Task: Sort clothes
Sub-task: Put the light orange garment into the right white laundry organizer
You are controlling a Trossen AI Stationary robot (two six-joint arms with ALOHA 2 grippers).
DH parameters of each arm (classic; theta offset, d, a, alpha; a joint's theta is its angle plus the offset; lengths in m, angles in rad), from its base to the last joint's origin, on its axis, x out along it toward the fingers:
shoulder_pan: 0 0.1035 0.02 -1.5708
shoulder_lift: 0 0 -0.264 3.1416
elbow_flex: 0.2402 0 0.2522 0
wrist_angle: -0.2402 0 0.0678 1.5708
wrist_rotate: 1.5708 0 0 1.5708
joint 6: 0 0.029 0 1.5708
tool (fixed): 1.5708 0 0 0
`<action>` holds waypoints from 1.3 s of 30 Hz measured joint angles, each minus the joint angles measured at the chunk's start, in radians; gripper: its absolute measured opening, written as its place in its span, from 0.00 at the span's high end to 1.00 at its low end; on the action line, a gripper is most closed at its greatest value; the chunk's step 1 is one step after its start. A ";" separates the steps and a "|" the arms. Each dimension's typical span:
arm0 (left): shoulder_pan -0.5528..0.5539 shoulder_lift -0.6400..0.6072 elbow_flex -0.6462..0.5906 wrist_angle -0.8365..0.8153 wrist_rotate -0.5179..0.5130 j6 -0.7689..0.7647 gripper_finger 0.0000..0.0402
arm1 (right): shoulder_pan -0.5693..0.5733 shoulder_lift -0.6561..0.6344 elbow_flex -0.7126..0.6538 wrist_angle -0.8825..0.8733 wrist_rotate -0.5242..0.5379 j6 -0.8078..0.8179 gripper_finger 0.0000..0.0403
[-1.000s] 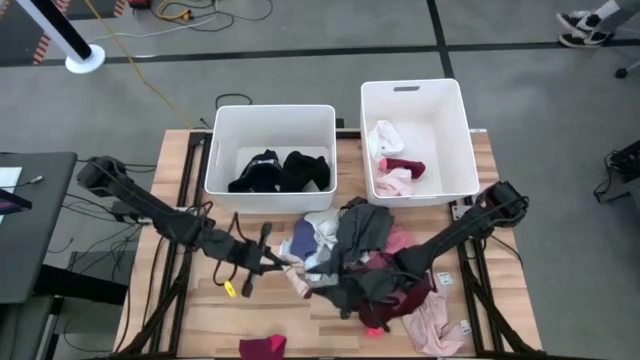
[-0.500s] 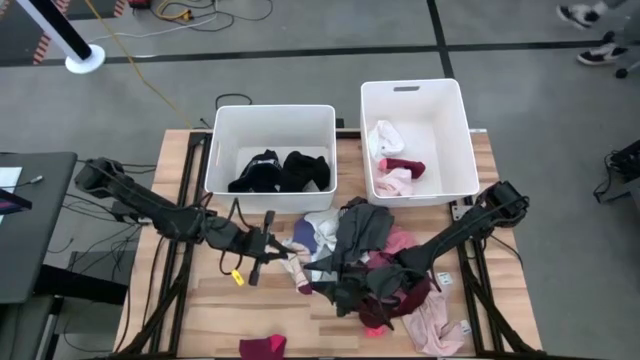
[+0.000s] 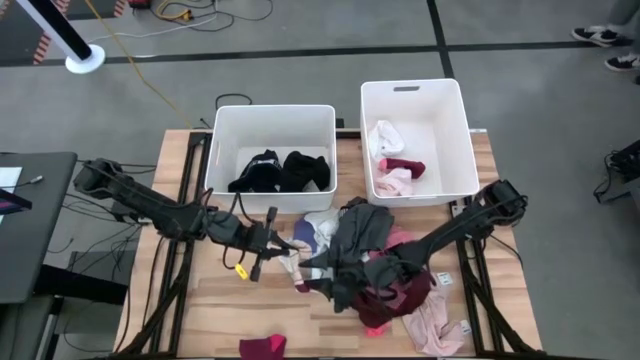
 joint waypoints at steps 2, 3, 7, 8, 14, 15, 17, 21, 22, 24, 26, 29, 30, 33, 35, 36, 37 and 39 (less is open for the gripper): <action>0.002 0.000 0.000 0.010 0.009 0.000 0.99 | -0.012 0.000 0.000 0.002 -0.016 0.017 0.38; 0.005 0.000 0.000 0.015 0.017 0.000 0.99 | -0.017 0.000 0.000 0.002 -0.023 0.020 0.39; 0.016 0.000 0.000 0.014 0.025 -0.003 0.99 | -0.029 0.000 0.000 0.019 -0.063 0.021 0.43; 0.018 0.000 0.000 0.014 0.024 -0.003 0.99 | -0.032 0.000 0.000 0.025 -0.079 0.021 0.45; 0.024 0.000 0.000 0.013 0.024 -0.003 0.98 | -0.063 0.008 0.000 0.046 -0.146 0.026 0.58; 0.024 0.000 0.000 0.013 0.024 -0.003 0.98 | -0.067 0.009 0.000 0.046 -0.152 0.026 0.61; 0.024 0.000 0.000 0.011 0.024 -0.003 0.98 | -0.069 0.011 0.000 0.046 -0.153 0.027 0.65; 0.024 0.000 0.000 0.006 0.024 -0.003 0.98 | -0.080 0.010 0.000 0.055 -0.153 0.047 0.78; 0.024 0.000 0.000 0.004 0.024 -0.003 0.98 | -0.080 0.010 0.000 0.055 -0.153 0.046 0.83; 0.024 0.000 0.000 0.003 0.024 -0.003 0.98 | -0.080 0.010 0.000 0.051 -0.153 0.045 0.92; 0.024 0.000 0.000 0.003 0.023 -0.003 0.98 | -0.080 0.010 0.001 0.041 -0.153 0.046 0.97; 0.024 0.000 0.000 0.001 0.023 -0.001 0.98 | -0.080 0.010 0.001 0.041 -0.153 0.056 0.98; 0.024 0.000 0.000 -0.001 0.023 -0.001 0.98 | -0.079 0.010 0.001 0.043 -0.152 0.058 0.98; 0.023 0.000 0.000 -0.005 0.021 0.005 0.97 | -0.072 0.010 0.001 0.045 -0.151 0.054 0.99; 0.020 -0.001 0.000 -0.005 0.016 0.011 0.95 | -0.066 0.009 0.001 0.053 -0.137 0.038 0.99; 0.015 -0.006 0.000 -0.008 0.006 0.015 0.93 | -0.061 0.009 0.001 0.060 -0.124 0.027 1.00; 0.011 -0.013 0.000 -0.012 -0.005 0.020 0.91 | -0.057 0.009 0.001 0.069 -0.108 0.014 1.00; -0.001 -0.030 0.000 -0.017 -0.038 0.035 0.86 | -0.047 0.002 0.001 0.074 -0.083 -0.014 1.00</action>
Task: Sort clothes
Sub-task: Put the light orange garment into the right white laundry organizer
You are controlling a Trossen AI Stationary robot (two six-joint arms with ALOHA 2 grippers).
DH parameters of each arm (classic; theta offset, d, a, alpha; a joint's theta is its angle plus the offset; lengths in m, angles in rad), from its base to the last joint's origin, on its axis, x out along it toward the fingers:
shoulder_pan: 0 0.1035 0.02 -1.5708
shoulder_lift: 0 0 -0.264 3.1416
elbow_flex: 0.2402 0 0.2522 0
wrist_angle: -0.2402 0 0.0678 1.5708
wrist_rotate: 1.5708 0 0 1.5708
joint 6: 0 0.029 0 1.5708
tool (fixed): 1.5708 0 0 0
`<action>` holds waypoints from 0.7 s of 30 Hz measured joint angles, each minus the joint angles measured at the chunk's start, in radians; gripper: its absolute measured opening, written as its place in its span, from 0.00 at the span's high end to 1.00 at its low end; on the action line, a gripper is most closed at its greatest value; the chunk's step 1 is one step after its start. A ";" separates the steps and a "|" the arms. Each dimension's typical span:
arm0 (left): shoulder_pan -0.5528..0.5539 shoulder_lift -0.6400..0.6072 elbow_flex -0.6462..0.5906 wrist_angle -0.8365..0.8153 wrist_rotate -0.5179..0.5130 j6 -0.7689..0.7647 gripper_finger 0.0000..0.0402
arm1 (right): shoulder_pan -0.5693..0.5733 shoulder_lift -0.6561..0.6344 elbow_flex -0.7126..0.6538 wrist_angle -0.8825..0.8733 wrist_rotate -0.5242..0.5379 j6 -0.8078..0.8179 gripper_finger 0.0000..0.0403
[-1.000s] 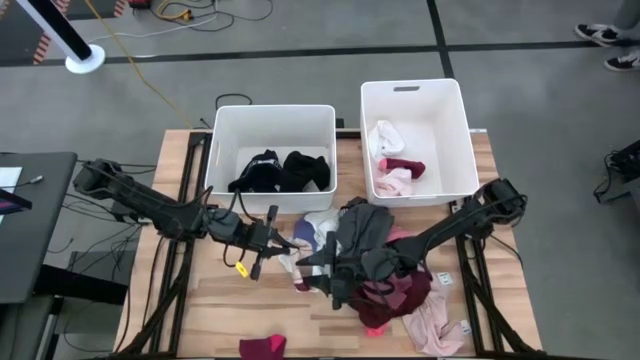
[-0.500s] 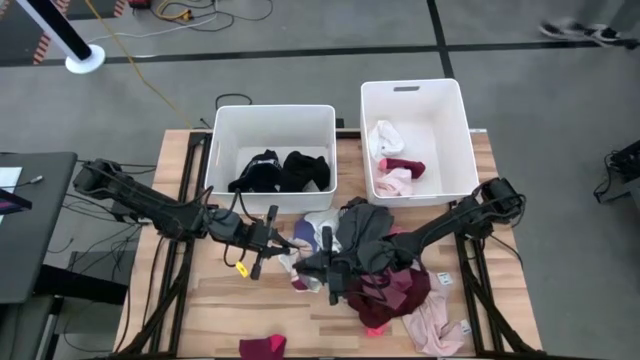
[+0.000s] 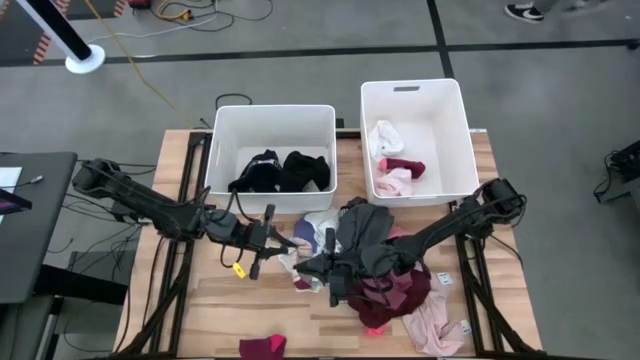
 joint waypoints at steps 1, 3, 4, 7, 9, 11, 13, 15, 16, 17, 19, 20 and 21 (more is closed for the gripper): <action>-0.006 -0.011 0.000 -0.008 -0.016 0.009 0.83 | 0.003 -0.004 0.000 0.000 0.007 -0.010 1.00; -0.018 -0.039 0.000 -0.028 -0.044 0.024 0.77 | 0.008 -0.018 0.000 -0.001 0.020 -0.018 1.00; -0.022 -0.054 0.000 -0.033 -0.055 0.030 0.74 | 0.008 -0.028 0.000 -0.002 0.026 -0.021 1.00; -0.034 -0.107 0.000 -0.047 -0.078 0.047 0.66 | 0.008 -0.056 0.000 0.000 0.038 -0.042 1.00; -0.041 -0.141 0.000 -0.062 -0.081 0.055 0.61 | 0.007 -0.072 0.000 -0.001 0.040 -0.054 1.00; -0.045 -0.170 0.000 -0.076 -0.081 0.058 0.58 | 0.006 -0.089 0.000 -0.004 0.040 -0.069 1.00; -0.051 -0.196 0.000 -0.106 -0.081 0.057 0.55 | -0.001 -0.108 0.000 -0.002 0.040 -0.081 1.00; -0.052 -0.211 0.000 -0.137 -0.081 0.046 0.53 | -0.012 -0.130 0.000 0.000 0.040 -0.081 1.00; -0.052 -0.216 0.000 -0.155 -0.081 0.039 0.52 | -0.019 -0.140 0.001 0.002 0.040 -0.081 1.00; -0.053 -0.219 0.000 -0.174 -0.081 0.028 0.51 | -0.026 -0.149 0.001 0.003 0.040 -0.081 1.00; -0.057 -0.219 0.000 -0.209 -0.081 0.007 0.51 | -0.043 -0.163 0.001 0.000 0.040 -0.083 1.00; -0.062 -0.218 0.000 -0.226 -0.081 0.000 0.51 | -0.053 -0.170 0.001 -0.003 0.040 -0.083 1.00; -0.069 -0.216 0.000 -0.244 -0.079 -0.008 0.51 | -0.063 -0.177 0.001 -0.004 0.040 -0.083 1.00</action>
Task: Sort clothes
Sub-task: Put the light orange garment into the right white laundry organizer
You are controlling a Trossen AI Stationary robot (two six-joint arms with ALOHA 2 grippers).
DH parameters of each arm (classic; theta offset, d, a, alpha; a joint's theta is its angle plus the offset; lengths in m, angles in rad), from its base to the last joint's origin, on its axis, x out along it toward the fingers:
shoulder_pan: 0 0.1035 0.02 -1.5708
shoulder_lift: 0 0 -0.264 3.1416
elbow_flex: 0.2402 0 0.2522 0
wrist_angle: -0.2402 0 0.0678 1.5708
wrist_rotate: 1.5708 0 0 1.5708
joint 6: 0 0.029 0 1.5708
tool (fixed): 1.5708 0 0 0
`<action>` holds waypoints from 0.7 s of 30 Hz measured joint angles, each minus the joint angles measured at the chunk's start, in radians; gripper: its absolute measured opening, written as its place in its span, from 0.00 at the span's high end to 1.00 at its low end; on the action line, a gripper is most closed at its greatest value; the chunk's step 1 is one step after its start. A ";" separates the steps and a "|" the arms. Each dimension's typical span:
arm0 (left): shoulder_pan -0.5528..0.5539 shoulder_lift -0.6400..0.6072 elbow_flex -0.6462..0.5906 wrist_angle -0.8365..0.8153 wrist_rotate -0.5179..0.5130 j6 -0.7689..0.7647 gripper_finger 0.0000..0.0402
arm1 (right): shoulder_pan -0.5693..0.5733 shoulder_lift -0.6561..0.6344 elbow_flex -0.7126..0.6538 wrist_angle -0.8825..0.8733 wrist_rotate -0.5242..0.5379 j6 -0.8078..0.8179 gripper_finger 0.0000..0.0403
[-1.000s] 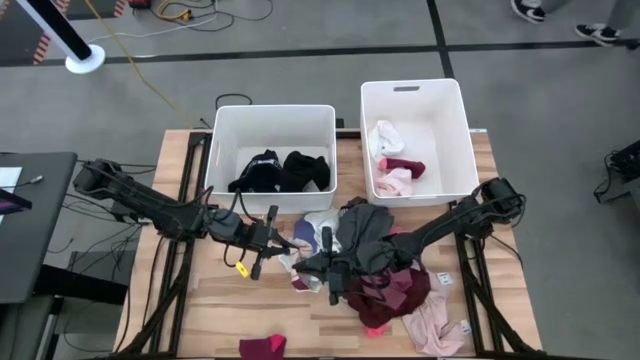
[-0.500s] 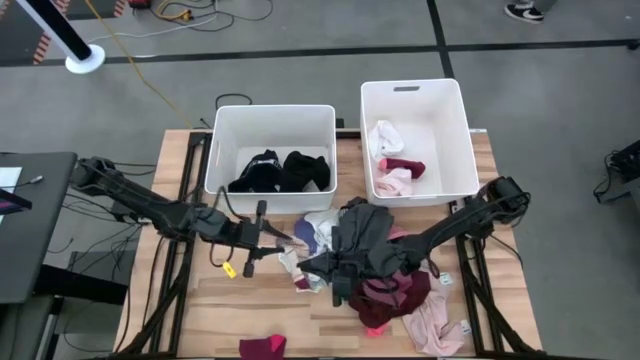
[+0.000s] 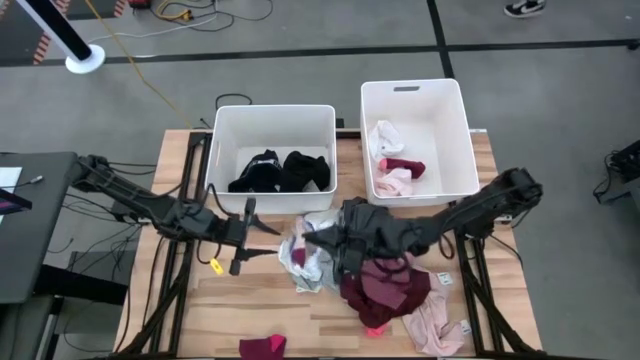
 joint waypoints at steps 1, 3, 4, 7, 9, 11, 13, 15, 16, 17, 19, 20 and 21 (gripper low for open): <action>-0.008 0.004 0.000 -0.018 0.002 -0.007 0.51 | -0.010 -0.007 0.000 0.001 0.000 0.000 1.00; -0.025 0.005 0.000 -0.063 0.005 -0.024 0.51 | -0.033 -0.022 0.000 0.004 0.000 0.000 1.00; -0.035 0.005 0.000 -0.086 0.006 -0.035 0.51 | -0.044 -0.028 0.000 0.005 0.000 0.000 1.00; -0.065 0.004 0.000 -0.137 0.006 -0.074 0.51 | -0.084 -0.043 0.000 0.002 0.000 0.003 1.00; -0.092 0.005 0.000 -0.168 0.005 -0.096 0.51 | -0.113 -0.050 0.000 0.003 0.000 0.007 1.00; -0.121 0.005 0.000 -0.188 0.006 -0.115 0.51 | -0.145 -0.051 0.014 -0.003 -0.001 0.019 1.00; -0.147 0.015 0.000 -0.194 0.006 -0.131 0.51 | -0.176 -0.050 0.035 -0.028 -0.004 0.036 1.00; -0.171 0.028 0.000 -0.200 0.004 -0.141 0.51 | -0.210 -0.048 0.070 -0.071 -0.027 0.056 1.00; -0.186 0.038 0.000 -0.200 0.002 -0.147 0.51 | -0.228 -0.048 0.088 -0.102 -0.041 0.071 1.00; -0.196 0.050 0.000 -0.196 0.002 -0.150 0.51 | -0.246 -0.048 0.105 -0.129 -0.057 0.091 1.00; -0.212 0.080 0.000 -0.194 0.000 -0.153 0.51 | -0.283 -0.047 0.136 -0.167 -0.086 0.127 1.00; -0.220 0.098 0.000 -0.198 0.000 -0.159 0.51 | -0.302 -0.047 0.151 -0.183 -0.097 0.144 1.00; -0.225 0.116 0.000 -0.198 -0.001 -0.164 0.51 | -0.321 -0.047 0.166 -0.201 -0.108 0.159 1.00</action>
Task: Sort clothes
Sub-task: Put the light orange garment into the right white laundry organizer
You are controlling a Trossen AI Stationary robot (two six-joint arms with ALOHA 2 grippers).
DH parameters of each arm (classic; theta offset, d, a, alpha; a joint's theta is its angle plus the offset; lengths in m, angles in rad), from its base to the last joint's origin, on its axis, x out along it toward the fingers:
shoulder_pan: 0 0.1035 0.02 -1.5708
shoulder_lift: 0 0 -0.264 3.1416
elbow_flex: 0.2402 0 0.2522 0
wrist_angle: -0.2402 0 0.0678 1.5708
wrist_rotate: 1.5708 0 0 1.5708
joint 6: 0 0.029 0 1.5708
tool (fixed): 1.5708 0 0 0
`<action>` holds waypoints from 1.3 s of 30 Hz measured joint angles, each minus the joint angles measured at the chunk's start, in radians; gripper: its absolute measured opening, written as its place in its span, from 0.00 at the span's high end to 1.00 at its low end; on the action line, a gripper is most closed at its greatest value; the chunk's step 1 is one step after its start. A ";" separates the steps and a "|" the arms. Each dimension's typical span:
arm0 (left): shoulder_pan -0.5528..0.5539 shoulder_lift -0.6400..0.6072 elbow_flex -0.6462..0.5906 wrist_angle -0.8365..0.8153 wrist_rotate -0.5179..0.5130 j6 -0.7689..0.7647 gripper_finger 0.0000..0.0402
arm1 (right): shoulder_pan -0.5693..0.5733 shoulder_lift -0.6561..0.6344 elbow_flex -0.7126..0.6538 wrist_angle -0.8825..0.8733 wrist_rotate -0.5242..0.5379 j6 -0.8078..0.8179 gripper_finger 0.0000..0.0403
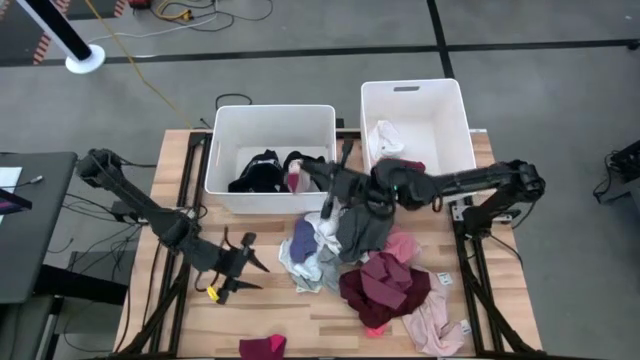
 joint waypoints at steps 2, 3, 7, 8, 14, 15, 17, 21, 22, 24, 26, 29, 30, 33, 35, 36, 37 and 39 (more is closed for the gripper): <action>-0.008 0.037 0.000 0.012 -0.001 -0.003 0.51 | -0.039 0.000 0.028 -0.036 -0.026 0.035 1.00; -0.012 0.057 0.000 0.017 -0.001 -0.003 0.51 | -0.059 0.000 0.042 -0.053 -0.045 0.056 1.00; -0.018 0.127 0.000 0.035 0.000 -0.007 0.51 | -0.144 0.000 0.080 -0.109 -0.137 0.157 1.00; -0.018 0.143 0.000 0.037 0.000 -0.008 0.51 | -0.164 0.000 0.083 -0.116 -0.152 0.179 1.00; -0.018 0.215 0.000 0.078 0.000 -0.014 0.51 | -0.268 0.003 0.083 -0.149 -0.257 0.313 1.00; -0.018 0.222 0.000 0.077 0.000 -0.014 0.51 | -0.281 0.014 0.084 -0.148 -0.277 0.333 1.00; -0.018 0.234 0.000 0.088 0.000 -0.014 0.51 | -0.303 0.033 0.085 -0.160 -0.309 0.370 1.00; -0.018 0.248 0.000 0.123 0.000 -0.011 0.51 | -0.341 0.102 0.098 -0.198 -0.363 0.414 1.00; -0.018 0.248 0.000 0.128 0.000 -0.012 0.51 | -0.350 0.123 0.112 -0.219 -0.376 0.426 1.00; -0.018 0.247 0.000 0.133 0.000 -0.018 0.51 | -0.364 0.169 0.150 -0.248 -0.386 0.437 1.00; -0.018 0.247 0.000 0.130 0.000 -0.023 0.51 | -0.378 0.211 0.188 -0.306 -0.395 0.440 1.00; -0.018 0.247 0.000 0.129 0.001 -0.037 0.51 | -0.381 0.266 0.252 -0.394 -0.395 0.440 1.00; -0.018 0.247 0.000 0.127 0.001 -0.040 0.51 | -0.380 0.284 0.278 -0.419 -0.395 0.440 1.00; -0.019 0.247 0.000 0.125 0.001 -0.041 0.51 | -0.378 0.324 0.343 -0.535 -0.398 0.439 1.00; -0.020 0.247 0.000 0.120 0.001 -0.041 0.51 | -0.378 0.354 0.385 -0.615 -0.398 0.439 1.00; -0.022 0.247 0.000 0.120 0.001 -0.041 0.51 | -0.378 0.366 0.403 -0.667 -0.397 0.439 1.00; -0.022 0.247 0.000 0.119 0.001 -0.042 0.51 | -0.378 0.378 0.419 -0.714 -0.398 0.439 1.00; -0.024 0.247 0.000 0.117 0.002 -0.043 0.51 | -0.379 0.394 0.449 -0.782 -0.397 0.439 1.00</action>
